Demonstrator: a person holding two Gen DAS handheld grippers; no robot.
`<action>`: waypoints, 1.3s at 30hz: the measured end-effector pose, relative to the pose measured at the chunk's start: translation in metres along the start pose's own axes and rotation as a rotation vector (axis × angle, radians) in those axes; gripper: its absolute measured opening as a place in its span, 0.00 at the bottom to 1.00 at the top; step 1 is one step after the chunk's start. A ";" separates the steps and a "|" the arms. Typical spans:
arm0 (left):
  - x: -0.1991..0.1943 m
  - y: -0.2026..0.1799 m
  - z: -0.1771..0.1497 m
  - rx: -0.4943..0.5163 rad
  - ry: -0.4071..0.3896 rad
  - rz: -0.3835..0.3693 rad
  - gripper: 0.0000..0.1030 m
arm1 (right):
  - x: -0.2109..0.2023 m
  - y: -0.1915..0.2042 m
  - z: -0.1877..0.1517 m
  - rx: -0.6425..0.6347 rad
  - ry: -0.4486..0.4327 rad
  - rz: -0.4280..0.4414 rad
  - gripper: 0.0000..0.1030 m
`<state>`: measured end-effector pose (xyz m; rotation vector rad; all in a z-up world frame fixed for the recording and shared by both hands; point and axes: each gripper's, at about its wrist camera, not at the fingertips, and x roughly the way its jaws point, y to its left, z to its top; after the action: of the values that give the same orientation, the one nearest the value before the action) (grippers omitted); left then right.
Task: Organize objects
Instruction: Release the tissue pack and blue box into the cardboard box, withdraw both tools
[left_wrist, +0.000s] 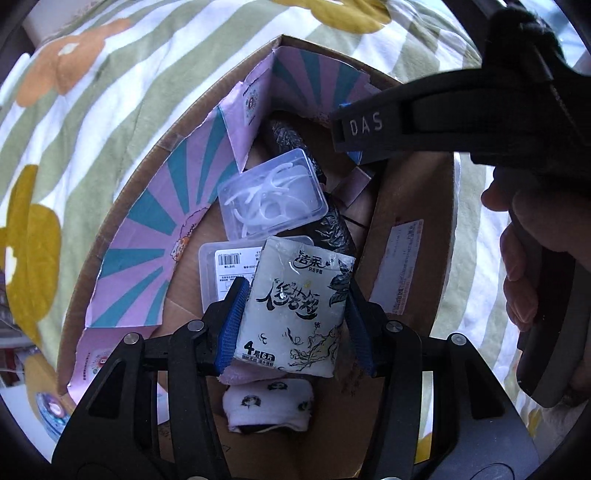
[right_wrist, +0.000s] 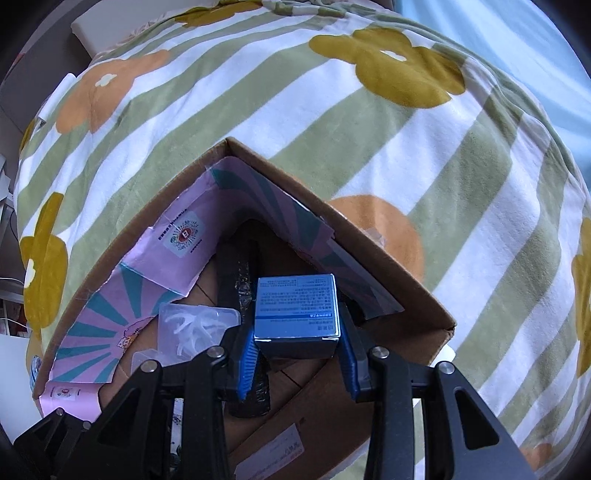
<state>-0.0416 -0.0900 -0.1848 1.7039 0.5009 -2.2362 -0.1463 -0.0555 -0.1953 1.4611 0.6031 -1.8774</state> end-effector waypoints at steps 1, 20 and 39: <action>0.000 0.000 0.000 -0.003 0.003 0.000 0.47 | 0.001 0.000 -0.001 0.004 0.002 0.005 0.34; -0.002 0.006 -0.014 -0.073 0.041 -0.056 1.00 | -0.012 0.008 0.008 0.010 -0.017 0.020 0.93; -0.080 0.013 -0.011 0.060 -0.017 -0.091 1.00 | -0.085 0.009 -0.012 0.066 -0.066 -0.010 0.93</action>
<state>-0.0054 -0.0957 -0.1116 1.7224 0.5219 -2.3501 -0.1190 -0.0338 -0.1166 1.4341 0.5229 -1.9616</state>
